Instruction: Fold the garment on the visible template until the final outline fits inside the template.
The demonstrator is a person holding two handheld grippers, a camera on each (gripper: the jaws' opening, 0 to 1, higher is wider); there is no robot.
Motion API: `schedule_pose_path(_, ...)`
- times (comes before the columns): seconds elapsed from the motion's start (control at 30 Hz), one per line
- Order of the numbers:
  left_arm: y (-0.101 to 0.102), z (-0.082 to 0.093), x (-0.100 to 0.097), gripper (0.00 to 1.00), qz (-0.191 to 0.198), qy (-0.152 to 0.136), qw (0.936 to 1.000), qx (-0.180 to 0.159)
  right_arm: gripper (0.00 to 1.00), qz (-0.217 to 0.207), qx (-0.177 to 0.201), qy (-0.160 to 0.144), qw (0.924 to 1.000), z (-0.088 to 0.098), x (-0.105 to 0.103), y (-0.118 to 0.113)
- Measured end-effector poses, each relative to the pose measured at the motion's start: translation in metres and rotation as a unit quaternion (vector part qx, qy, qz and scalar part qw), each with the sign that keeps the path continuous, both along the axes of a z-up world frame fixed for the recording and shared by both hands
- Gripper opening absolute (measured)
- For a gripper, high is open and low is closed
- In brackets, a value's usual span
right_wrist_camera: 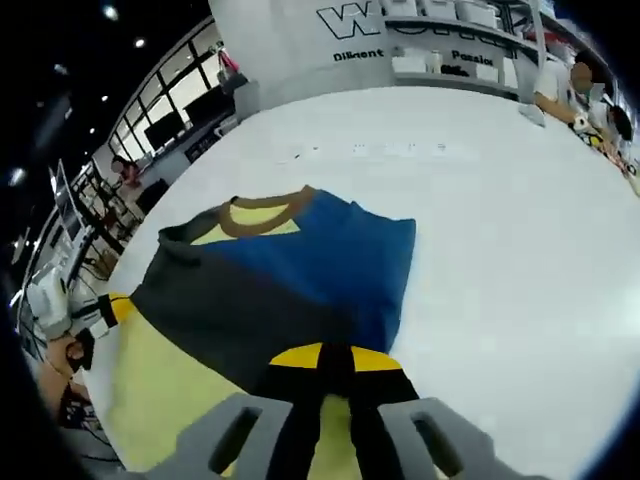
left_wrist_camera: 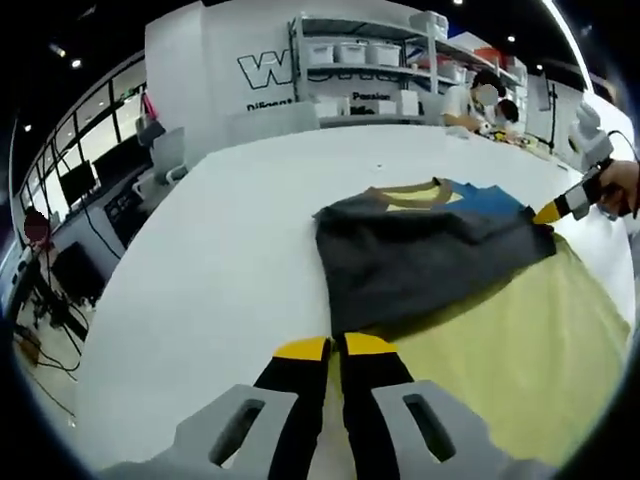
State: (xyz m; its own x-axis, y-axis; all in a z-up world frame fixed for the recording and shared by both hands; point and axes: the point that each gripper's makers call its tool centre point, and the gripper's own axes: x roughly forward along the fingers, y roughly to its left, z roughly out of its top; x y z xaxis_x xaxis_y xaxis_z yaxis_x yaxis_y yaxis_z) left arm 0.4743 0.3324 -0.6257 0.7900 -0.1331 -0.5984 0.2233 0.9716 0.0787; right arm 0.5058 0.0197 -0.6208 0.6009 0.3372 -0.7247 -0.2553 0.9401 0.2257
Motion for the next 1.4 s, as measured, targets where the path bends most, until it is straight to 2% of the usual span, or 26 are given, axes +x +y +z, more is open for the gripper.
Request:
schedule_pose_path(0.07, 0.0, -0.001, -0.001, 0.07, 0.002, 0.001, 1.0, -0.001, 0.06, 0.003, 0.02, -0.027, 0.9994, 0.014, 0.006, 0.007)
schedule_pose_path(0.13, 0.001, -0.001, -0.001, 0.07, 0.004, 0.002, 1.0, -0.002, 0.1, 0.023, 0.025, -0.074, 0.9967, 0.034, 0.013, 0.016)
schedule_pose_path(0.17, 0.001, 0.0, -0.001, 0.07, 0.003, 0.001, 1.0, -0.002, 0.12, 0.027, 0.027, -0.083, 0.9959, 0.038, 0.015, 0.019)
schedule_pose_path(0.2, 0.0, 0.0, -0.002, 0.07, 0.002, 0.001, 1.0, -0.002, 0.15, 0.039, 0.045, -0.117, 0.9913, 0.055, 0.021, 0.03)
schedule_pose_path(0.23, 0.0, 0.001, -0.002, 0.07, 0.001, -0.001, 1.0, 0.0, 0.17, 0.05, 0.068, -0.137, 0.987, 0.069, 0.023, 0.043)
schedule_pose_path(0.27, 0.0, 0.001, -0.002, 0.07, -0.001, -0.002, 1.0, 0.003, 0.2, 0.059, 0.073, -0.143, 0.9853, 0.074, 0.024, 0.049)
schedule_pose_path(0.4, -0.001, 0.006, -0.001, 0.13, -0.031, -0.016, 0.9984, 0.045, 0.31, 0.129, 0.054, -0.198, 0.9702, 0.103, 0.03, 0.087)
schedule_pose_path(0.5, -0.005, 0.009, 0.001, 0.23, -0.04, -0.025, 0.9979, 0.044, 0.38, 0.163, 0.068, -0.202, 0.9633, 0.113, 0.029, 0.117)
schedule_pose_path(0.6, -0.006, 0.009, 0.003, 0.26, -0.05, -0.027, 0.997, 0.052, 0.4, 0.197, 0.065, -0.217, 0.9538, 0.12, 0.03, 0.142)
schedule_pose_path(0.77, -0.01, 0.008, 0.004, 0.29, -0.057, -0.027, 0.9971, 0.043, 0.44, 0.25, 0.055, -0.227, 0.9396, 0.117, 0.027, 0.177)
schedule_pose_path(0.9, -0.015, 0.007, 0.005, 0.32, -0.067, -0.026, 0.9965, 0.042, 0.44, 0.28, 0.053, -0.223, 0.9322, 0.108, 0.033, 0.196)
schedule_pose_path(1.07, -0.021, 0.008, 0.006, 0.33, -0.079, -0.032, 0.9953, 0.045, 0.44, 0.305, 0.042, -0.218, 0.9264, 0.093, 0.037, 0.217)
schedule_pose_path(1.17, -0.023, 0.008, 0.007, 0.35, -0.083, -0.031, 0.9951, 0.043, 0.44, 0.31, 0.048, -0.216, 0.9246, 0.088, 0.043, 0.23)
schedule_pose_path(1.27, -0.023, 0.006, 0.007, 0.35, -0.084, -0.029, 0.9951, 0.042, 0.43, 0.322, 0.046, -0.217, 0.9203, 0.083, 0.039, 0.24)
schedule_pose_path(1.4, -0.023, 0.004, 0.006, 0.34, -0.087, -0.026, 0.9951, 0.039, 0.39, 0.344, 0.042, -0.225, 0.9105, 0.071, 0.04, 0.256)
